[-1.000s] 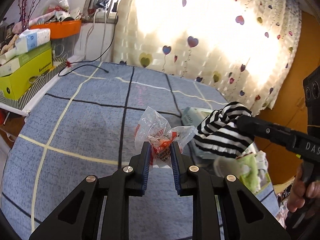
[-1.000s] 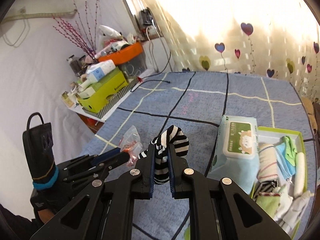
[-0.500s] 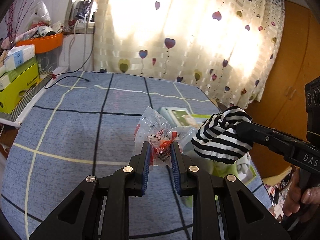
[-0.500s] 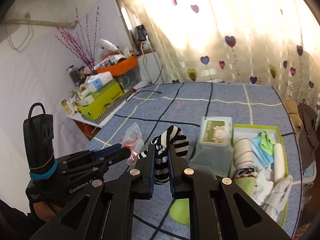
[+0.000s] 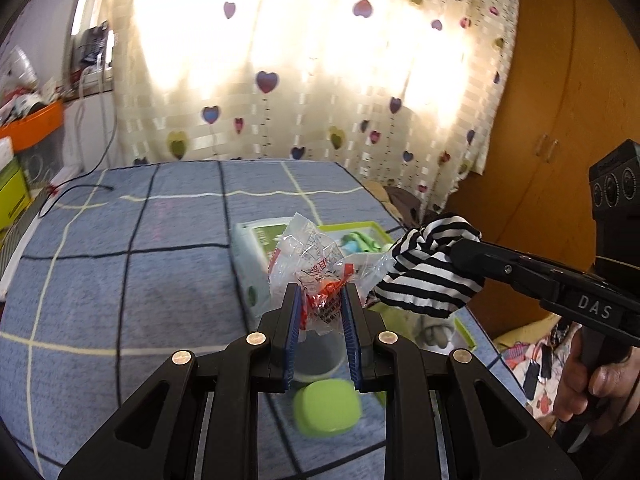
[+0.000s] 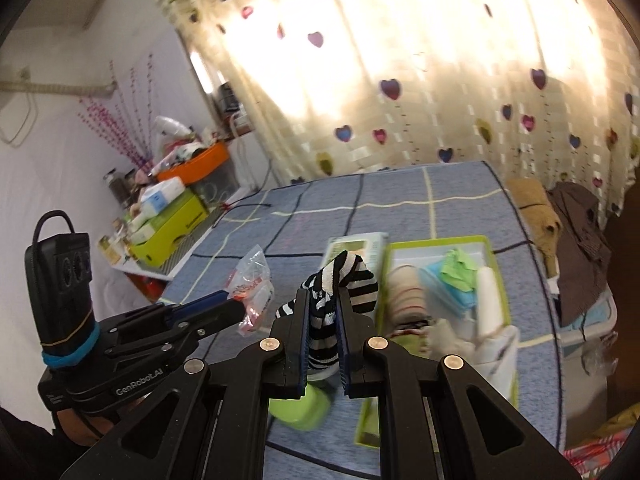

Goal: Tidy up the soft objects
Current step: 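Carry the striped sock and clear bag over the tray with both tools, then open the right tool to drop the striped sock while the left tool releases the bag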

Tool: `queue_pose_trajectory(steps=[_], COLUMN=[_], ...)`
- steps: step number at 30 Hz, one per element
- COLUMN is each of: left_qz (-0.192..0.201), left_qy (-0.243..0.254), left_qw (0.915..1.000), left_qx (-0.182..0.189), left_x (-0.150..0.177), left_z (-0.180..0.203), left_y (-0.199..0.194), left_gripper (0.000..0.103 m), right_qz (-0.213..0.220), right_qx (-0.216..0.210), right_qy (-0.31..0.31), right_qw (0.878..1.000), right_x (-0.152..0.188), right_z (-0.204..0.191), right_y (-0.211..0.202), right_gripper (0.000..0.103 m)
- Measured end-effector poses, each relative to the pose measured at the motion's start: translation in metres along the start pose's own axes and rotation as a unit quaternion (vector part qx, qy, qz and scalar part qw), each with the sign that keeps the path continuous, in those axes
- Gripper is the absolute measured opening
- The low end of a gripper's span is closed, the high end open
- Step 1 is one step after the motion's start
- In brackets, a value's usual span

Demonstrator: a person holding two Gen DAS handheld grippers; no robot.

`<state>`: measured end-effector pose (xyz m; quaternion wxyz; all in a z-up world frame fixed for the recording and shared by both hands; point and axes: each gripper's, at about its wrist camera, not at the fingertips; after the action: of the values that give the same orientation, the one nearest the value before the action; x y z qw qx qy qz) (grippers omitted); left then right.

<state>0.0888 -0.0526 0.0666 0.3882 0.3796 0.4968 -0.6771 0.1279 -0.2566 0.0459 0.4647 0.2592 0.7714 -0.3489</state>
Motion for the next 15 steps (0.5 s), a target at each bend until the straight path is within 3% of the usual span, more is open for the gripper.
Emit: queue_pose_trajectory(steps=[7,15], left_qz=[-0.011,-0.02], left_qy=[0.018,0.026], left_qw=[0.9996,0.9987], left_qx=[0.02,0.038], left_x=[-0.003,-0.001], left_z=[0.025,0.041], left_y=[0.018,0.029], left_gripper=[0.021,0.021], right_qz=[-0.003,-0.044], right_qx=[0.026,0.071], right_qy=[0.019,0.026], right_qw=[0.999,0.996], right_x=[0.007,0.047], right_z=[0.036,0.071], right_y=[-0.008,-0.01], right_gripper=[0.011,0.011])
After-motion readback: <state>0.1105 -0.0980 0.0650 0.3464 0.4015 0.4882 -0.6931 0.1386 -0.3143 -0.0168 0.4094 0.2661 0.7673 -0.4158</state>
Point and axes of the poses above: each gripper's, at about its wrist camera, not at the fingertips, and y roughly the way its jaws point, z to its right, x to its underside, and after that the axes turned 15 degrees about z, right-handed
